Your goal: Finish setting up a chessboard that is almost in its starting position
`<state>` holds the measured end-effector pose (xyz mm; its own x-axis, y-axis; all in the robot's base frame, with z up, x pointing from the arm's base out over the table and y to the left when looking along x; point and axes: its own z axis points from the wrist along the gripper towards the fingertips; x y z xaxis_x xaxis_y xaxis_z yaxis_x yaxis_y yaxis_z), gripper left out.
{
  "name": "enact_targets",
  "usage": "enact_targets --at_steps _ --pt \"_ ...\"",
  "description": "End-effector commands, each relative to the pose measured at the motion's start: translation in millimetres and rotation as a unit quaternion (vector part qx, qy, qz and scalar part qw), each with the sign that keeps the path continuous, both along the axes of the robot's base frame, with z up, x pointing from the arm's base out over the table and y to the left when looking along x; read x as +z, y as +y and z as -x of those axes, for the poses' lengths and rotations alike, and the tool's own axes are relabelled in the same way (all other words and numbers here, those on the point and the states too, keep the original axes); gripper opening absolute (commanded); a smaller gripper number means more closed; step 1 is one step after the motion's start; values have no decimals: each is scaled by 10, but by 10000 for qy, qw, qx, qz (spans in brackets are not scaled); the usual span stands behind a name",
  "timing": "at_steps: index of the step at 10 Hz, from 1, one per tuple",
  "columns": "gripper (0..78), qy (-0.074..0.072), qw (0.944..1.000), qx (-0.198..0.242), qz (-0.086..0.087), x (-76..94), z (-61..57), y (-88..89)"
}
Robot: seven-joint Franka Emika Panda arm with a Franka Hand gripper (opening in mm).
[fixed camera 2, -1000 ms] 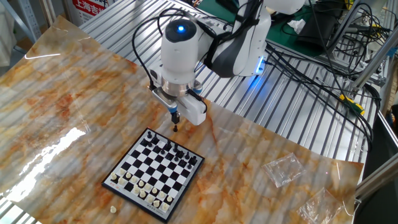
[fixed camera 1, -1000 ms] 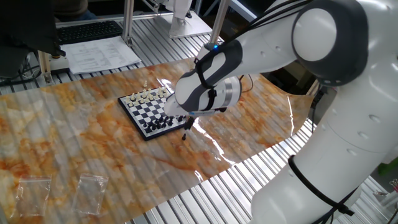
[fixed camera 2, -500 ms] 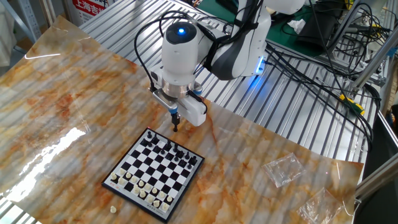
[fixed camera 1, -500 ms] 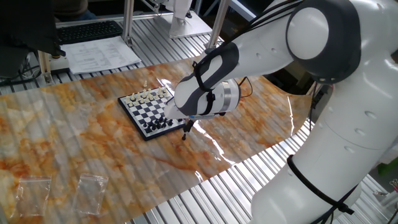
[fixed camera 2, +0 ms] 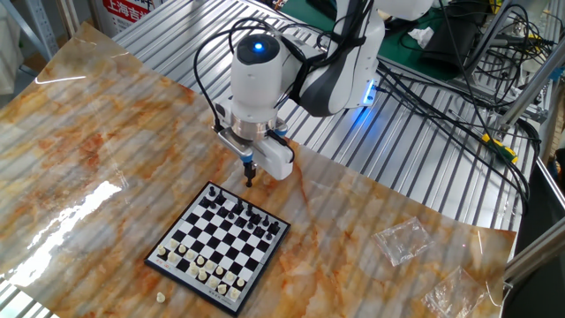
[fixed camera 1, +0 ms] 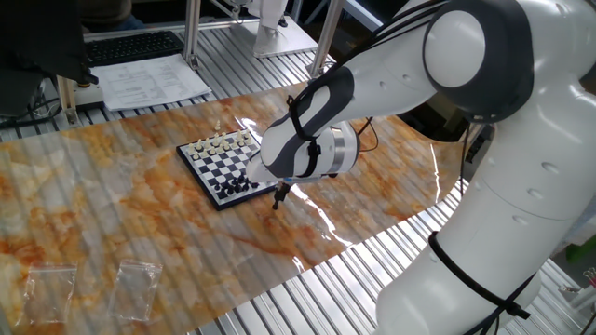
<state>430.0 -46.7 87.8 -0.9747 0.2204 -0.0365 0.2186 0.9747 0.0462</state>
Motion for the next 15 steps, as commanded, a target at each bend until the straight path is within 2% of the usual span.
enact_targets --at_steps 1,14,15 --pt "0 -15 10000 -16 -35 -12 14 -5" --pt "0 -46 9998 -204 -37 -13 15 -5" --pt "775 -46 9998 -204 -37 -13 15 -5"
